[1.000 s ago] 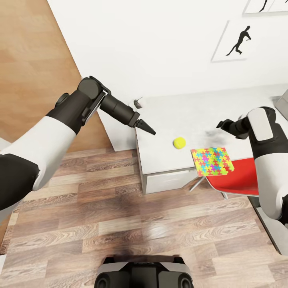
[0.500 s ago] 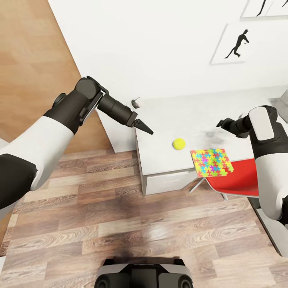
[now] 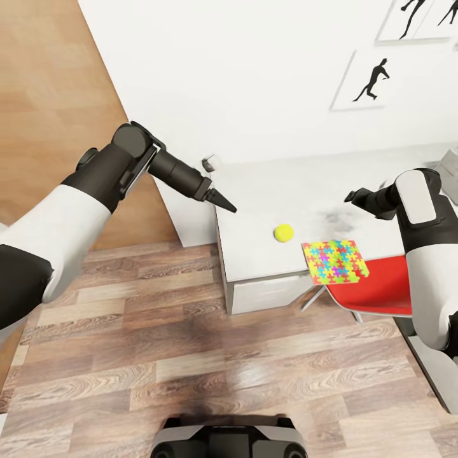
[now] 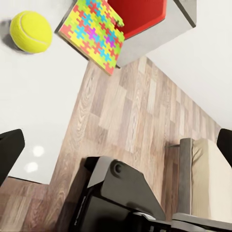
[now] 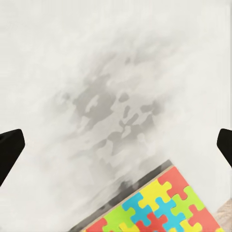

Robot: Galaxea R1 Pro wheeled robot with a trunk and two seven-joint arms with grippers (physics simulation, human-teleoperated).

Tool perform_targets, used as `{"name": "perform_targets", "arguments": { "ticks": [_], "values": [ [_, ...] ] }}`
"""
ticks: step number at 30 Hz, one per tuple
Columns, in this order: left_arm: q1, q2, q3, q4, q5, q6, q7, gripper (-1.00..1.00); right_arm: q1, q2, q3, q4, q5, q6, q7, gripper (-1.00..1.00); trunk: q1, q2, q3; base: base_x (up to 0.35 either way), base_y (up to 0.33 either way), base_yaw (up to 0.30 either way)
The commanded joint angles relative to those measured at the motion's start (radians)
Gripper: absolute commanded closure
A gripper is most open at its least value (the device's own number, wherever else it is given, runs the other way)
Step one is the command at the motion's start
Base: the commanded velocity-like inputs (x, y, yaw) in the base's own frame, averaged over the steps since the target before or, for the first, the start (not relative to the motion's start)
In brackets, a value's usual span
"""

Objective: Put all the toys in the child's room - the three board games (two on the bed and one on the table), the two jigsaw puzzles on the table, and the tennis ball on the table - inside the toy box on the table in the child's room.

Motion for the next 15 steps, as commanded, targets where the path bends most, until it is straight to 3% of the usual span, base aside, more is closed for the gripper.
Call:
{"name": "perform_targets", "arguments": {
  "ticks": [1,11,15],
  "values": [
    [-0.001,0.005,-0.002,-0.001,-0.009,0.011,-0.01,-1.0,-0.001,0.0,0.0,-0.001,-0.011,0.002,-0.01,-1.0,0.001,-0.002,0.0,0.0,0.0,0.0],
    [0.001,0.081,-0.004,-0.001,-0.009,0.011,-0.01,-1.0,0.0,-0.013,0.0,-0.001,-0.012,0.003,-0.009,-1.0,0.001,-0.002,0.017,0.0,0.0,0.0],
    [0.007,0.133,-0.006,-0.001,-0.009,0.011,-0.01,-1.0,0.001,-0.017,0.0,-0.001,-0.012,0.003,-0.01,-1.0,0.001,-0.002,0.024,0.0,0.0,0.0]
  ]
}}
